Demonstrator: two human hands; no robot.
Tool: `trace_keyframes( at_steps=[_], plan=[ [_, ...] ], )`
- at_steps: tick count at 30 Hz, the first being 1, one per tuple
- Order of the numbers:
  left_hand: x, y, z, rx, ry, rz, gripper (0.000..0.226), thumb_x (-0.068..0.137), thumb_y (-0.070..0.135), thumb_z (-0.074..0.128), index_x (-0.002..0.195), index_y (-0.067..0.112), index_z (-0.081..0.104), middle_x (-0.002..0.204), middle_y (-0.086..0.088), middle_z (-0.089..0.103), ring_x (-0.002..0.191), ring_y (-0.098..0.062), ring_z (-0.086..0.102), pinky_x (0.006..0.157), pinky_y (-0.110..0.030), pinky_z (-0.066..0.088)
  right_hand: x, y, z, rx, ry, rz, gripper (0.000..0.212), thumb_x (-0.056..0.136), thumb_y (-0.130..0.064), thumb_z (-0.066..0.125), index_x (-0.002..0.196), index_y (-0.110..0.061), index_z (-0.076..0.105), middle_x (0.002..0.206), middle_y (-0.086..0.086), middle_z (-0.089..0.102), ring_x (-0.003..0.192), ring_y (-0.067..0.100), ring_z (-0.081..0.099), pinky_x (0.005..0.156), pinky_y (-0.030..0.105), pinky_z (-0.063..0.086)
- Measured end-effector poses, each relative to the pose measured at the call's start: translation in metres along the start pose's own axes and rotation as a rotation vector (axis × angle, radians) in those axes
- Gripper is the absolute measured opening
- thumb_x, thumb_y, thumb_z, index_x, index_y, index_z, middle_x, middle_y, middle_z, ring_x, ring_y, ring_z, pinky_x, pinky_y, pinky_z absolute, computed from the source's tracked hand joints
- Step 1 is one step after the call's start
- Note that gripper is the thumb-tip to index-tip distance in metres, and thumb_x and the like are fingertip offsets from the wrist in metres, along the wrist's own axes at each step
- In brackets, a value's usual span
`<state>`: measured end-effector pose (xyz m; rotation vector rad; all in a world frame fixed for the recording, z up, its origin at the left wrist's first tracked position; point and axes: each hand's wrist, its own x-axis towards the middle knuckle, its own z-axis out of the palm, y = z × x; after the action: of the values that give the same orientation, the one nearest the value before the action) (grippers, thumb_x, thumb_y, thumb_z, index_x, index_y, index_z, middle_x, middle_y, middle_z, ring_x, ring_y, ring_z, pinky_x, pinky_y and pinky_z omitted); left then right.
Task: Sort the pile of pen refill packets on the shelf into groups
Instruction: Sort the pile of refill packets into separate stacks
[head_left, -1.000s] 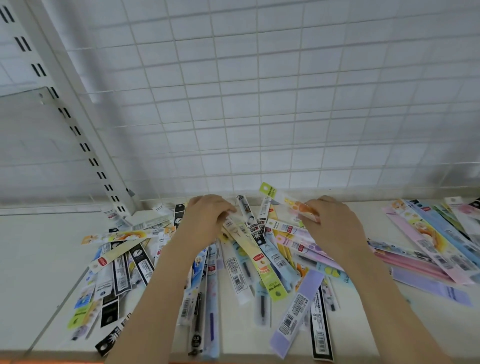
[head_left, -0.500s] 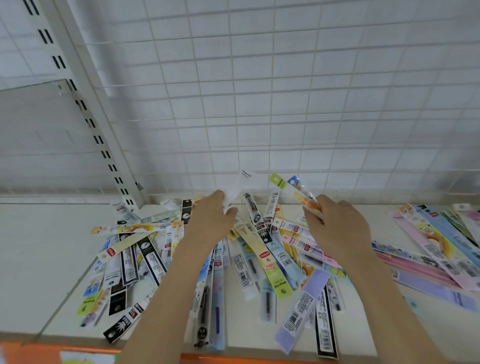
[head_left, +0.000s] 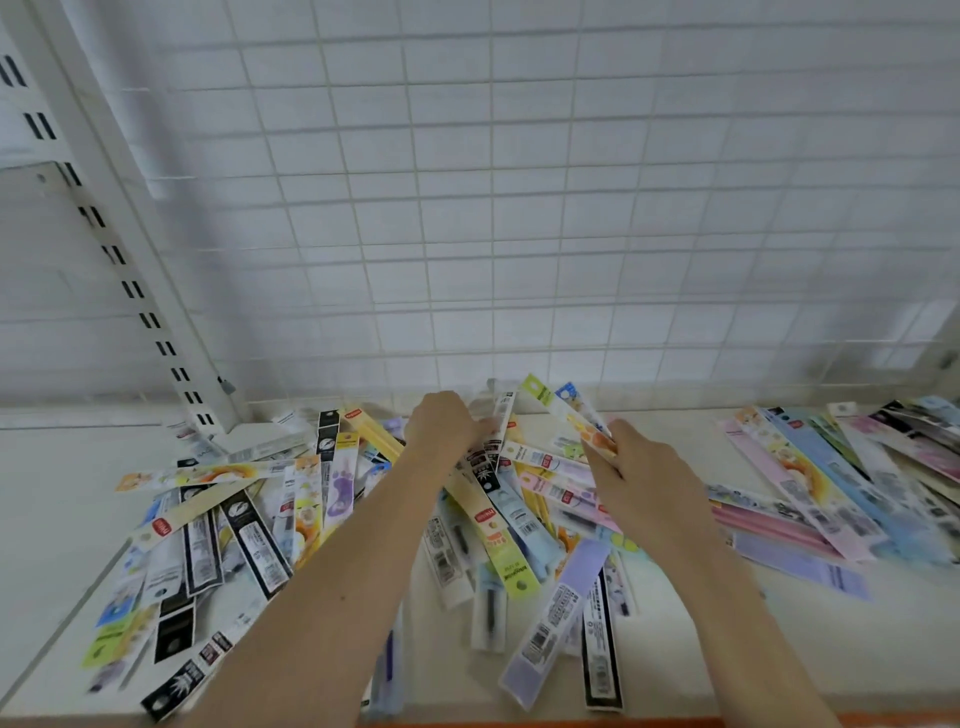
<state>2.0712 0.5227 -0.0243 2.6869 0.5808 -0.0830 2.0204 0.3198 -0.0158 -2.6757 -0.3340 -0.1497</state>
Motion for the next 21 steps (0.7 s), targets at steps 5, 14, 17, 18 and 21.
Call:
trace_keyframes(
  at_steps=[5,14,17,18,21],
  plan=[
    [-0.006,0.002,-0.009,-0.046,-0.031,-0.053,0.020,0.087,0.009,0.050,0.099,-0.002,0.062,0.100,-0.013,0.066,0.100,-0.026,0.063,0.074,-0.030,0.046,0.002,0.007,0.001,0.016,0.004,0.005,0.022,0.098,-0.036,0.038,0.093,-0.015,0.043,0.074,0.006,0.058,0.072,0.031,0.058,0.057,0.033,0.041],
    [-0.062,-0.022,-0.053,-0.500,-0.049,-0.069,0.034,0.091,0.027,0.055,0.065,0.009,0.043,0.051,-0.001,0.039,0.040,-0.013,0.027,0.030,-0.011,0.021,0.010,-0.002,0.005,0.060,-0.024,-0.018,0.034,0.099,-0.040,0.036,0.071,-0.020,0.033,0.063,0.002,0.047,0.058,0.024,0.047,0.050,0.030,0.033],
    [-0.088,-0.033,-0.064,-0.743,0.025,-0.060,0.013,0.090,0.015,0.050,0.077,0.013,0.054,0.049,0.002,0.066,0.033,-0.008,0.021,0.032,-0.014,0.021,0.011,-0.007,0.007,0.102,-0.034,-0.026,0.038,0.099,-0.037,0.037,0.065,-0.023,0.028,0.061,0.003,0.045,0.053,0.020,0.042,0.049,0.030,0.030],
    [-0.097,-0.035,-0.068,-0.812,0.041,-0.071,0.012,0.090,0.014,0.048,0.079,0.014,0.051,0.057,0.004,0.071,0.032,-0.008,0.017,0.033,-0.015,0.020,0.011,-0.009,0.007,0.121,-0.033,-0.026,0.038,0.099,-0.036,0.037,0.065,-0.022,0.028,0.060,0.003,0.044,0.052,0.020,0.040,0.049,0.030,0.030],
    [-0.116,-0.048,-0.077,-1.028,0.084,-0.120,0.024,0.095,0.025,0.044,0.077,0.013,0.056,0.072,-0.002,0.075,0.036,-0.012,0.025,0.041,-0.019,0.027,0.014,-0.015,0.007,0.155,-0.038,-0.029,0.038,0.099,-0.032,0.038,0.064,-0.021,0.029,0.058,0.002,0.043,0.051,0.018,0.040,0.049,0.031,0.029]
  ],
)
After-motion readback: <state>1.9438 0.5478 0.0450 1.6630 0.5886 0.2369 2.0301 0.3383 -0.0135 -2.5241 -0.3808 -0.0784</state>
